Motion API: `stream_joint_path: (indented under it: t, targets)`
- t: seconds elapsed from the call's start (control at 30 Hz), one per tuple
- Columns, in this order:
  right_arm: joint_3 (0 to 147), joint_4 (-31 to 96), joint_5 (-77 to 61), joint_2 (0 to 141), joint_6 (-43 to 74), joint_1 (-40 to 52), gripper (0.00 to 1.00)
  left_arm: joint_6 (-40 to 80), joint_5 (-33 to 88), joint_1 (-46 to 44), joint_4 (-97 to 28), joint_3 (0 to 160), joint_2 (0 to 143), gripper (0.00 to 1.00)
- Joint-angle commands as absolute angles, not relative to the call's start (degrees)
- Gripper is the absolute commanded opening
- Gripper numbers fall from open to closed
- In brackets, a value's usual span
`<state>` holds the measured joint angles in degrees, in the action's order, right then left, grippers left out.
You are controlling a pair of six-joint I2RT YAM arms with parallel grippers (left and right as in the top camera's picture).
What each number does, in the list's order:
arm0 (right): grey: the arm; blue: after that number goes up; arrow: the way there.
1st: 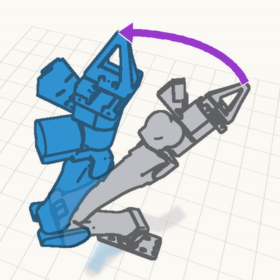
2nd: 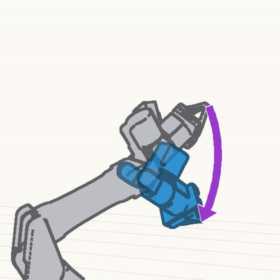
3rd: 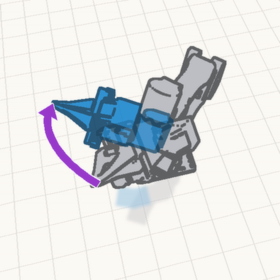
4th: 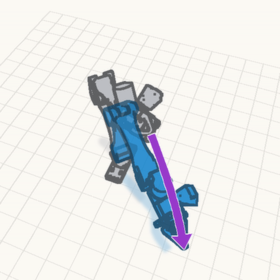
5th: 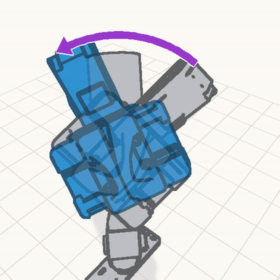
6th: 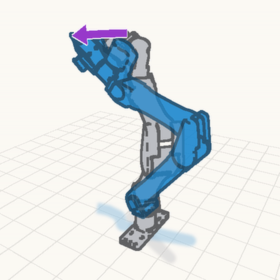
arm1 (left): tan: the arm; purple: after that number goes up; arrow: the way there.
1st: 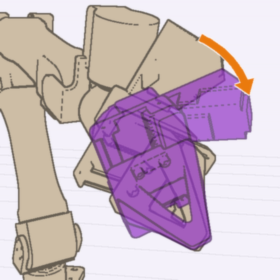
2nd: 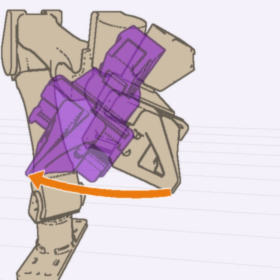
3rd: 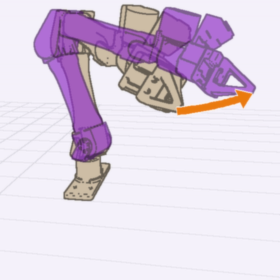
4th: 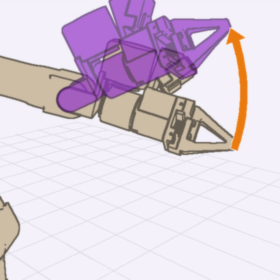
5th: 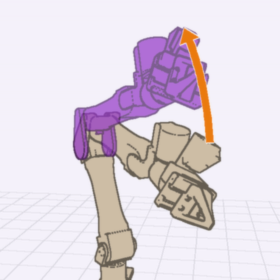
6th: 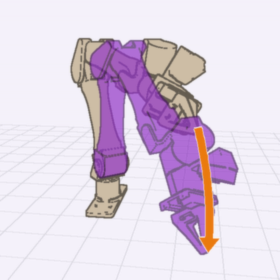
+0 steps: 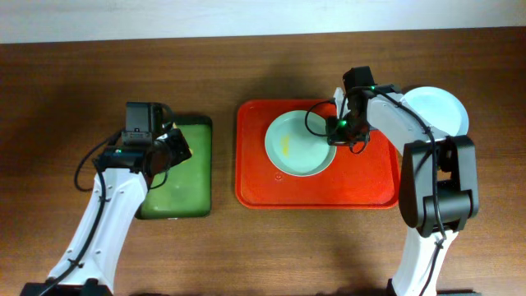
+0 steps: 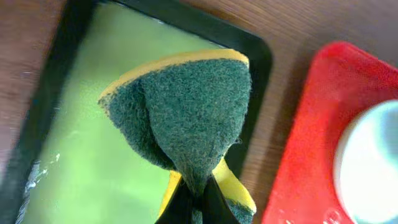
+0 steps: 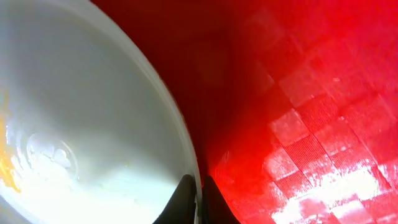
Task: Clean dirty plates on tray and stack at the side
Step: 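Scrub the pale green plate with the sponge in the left gripper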
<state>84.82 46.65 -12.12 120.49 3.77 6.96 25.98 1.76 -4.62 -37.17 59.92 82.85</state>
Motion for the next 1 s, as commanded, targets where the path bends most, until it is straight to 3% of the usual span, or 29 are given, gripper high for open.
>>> stream_joint_path:
  t: [0.0,0.33,0.5,0.73,0.97]
  targets:
    - [84.2,46.5,-11.8,121.4,-0.8,8.8,0.04,26.1,5.2,-8.9,-36.5,61.1,82.5,0.0]
    - [84.2,47.2,-16.5,121.4,2.7,13.1,0.04,31.3,5.2,-22.4,-24.5,61.1,83.2,0.0]
    - [84.2,46.6,-16.3,121.4,6.3,13.4,0.04,34.7,5.2,-28.5,-15.8,61.1,91.6,0.0]
    - [84.2,46.7,-16.3,121.4,6.5,13.5,0.04,35.2,5.2,-33.8,-5.4,61.1,103.2,0.0]
    - [84.2,46.7,-16.3,121.4,6.5,13.5,0.04,35.1,3.5,-33.9,-5.7,61.1,108.5,0.0]
